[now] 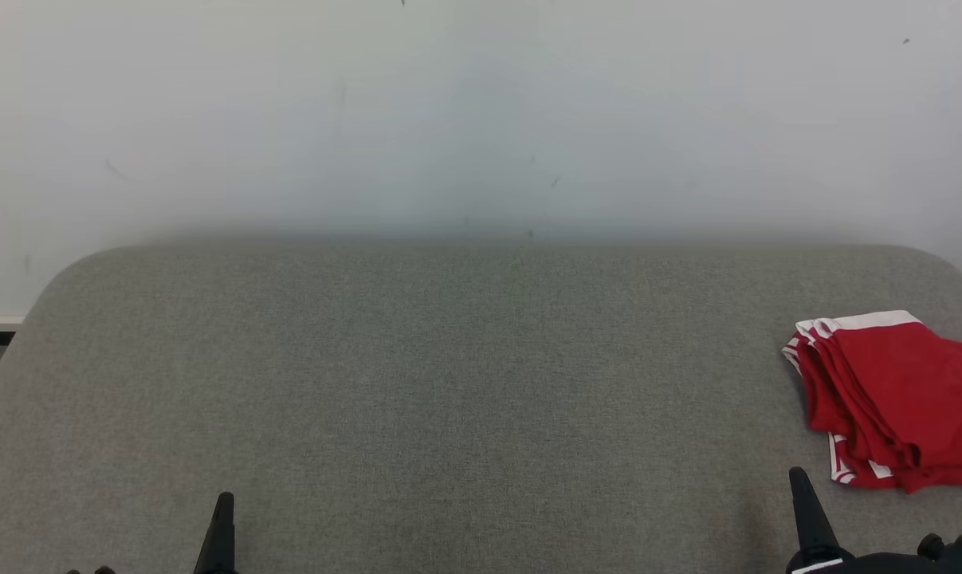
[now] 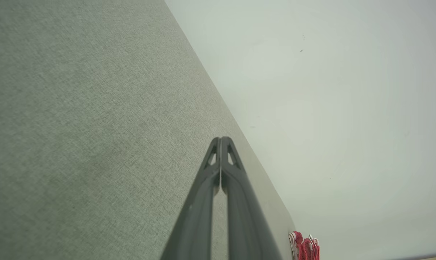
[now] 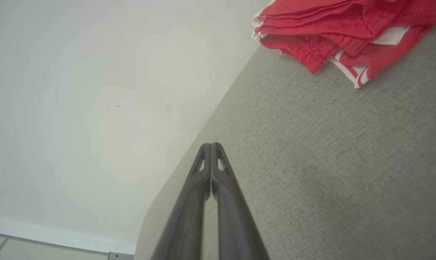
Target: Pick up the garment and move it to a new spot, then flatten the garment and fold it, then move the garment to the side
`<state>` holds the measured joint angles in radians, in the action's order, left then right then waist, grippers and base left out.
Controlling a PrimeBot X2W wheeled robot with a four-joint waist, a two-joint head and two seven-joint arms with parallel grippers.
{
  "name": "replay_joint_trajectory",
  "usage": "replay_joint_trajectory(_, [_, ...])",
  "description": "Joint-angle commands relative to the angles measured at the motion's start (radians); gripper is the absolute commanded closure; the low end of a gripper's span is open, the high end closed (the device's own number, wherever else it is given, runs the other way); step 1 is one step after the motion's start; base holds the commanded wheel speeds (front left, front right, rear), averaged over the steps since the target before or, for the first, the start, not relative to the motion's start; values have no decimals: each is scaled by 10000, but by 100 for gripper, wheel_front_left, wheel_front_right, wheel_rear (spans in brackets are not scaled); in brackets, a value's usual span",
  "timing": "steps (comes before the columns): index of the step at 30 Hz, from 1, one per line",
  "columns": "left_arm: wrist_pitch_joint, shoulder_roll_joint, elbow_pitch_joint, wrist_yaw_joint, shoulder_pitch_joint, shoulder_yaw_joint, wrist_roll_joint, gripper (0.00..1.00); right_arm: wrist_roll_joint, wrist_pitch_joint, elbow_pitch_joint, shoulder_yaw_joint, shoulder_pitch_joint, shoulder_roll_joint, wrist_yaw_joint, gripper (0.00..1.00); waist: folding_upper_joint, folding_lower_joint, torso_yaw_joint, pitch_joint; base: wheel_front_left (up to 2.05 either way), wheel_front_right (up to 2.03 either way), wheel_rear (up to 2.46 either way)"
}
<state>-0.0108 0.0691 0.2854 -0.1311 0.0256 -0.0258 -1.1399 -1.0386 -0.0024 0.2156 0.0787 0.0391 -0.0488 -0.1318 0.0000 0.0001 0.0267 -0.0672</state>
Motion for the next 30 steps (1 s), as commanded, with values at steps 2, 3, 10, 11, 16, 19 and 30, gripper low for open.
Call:
replay_joint_trajectory(2, [114,-18,-93,4,281,-63,-398,100,-463,65,-134,63,-275,-17,9,100,0,-1,-12,30,0,0,0])
replay_joint_trajectory(3, [138,-23,-95,4,305,-72,-495,100,-578,86,-144,76,-285,-17,10,100,0,-1,-16,41,0,0,0])
replay_joint_trajectory(10, [333,-51,-106,4,411,-147,-1104,100,-1338,194,-212,158,-305,-17,11,100,0,-1,-45,114,0,0,0])
replay_joint_trajectory(11, [368,-54,-109,3,437,-157,-1196,100,-1443,207,-225,170,-318,-17,11,100,0,-1,-49,125,0,0,0])
replay_joint_trajectory(16, [497,-72,-121,3,533,-207,-1587,100,-1948,291,-273,223,-375,-18,12,100,0,-1,-70,178,0,0,0])
replay_joint_trajectory(19, [573,-81,-125,4,551,-234,-1841,100,-2225,341,-299,253,-407,-19,12,100,0,-1,-82,210,0,0,0])
replay_joint_trajectory(30, [841,-119,-149,4,715,-323,-2676,100,-3261,494,-369,359,-444,-19,14,100,0,-1,-128,327,0,0,0])
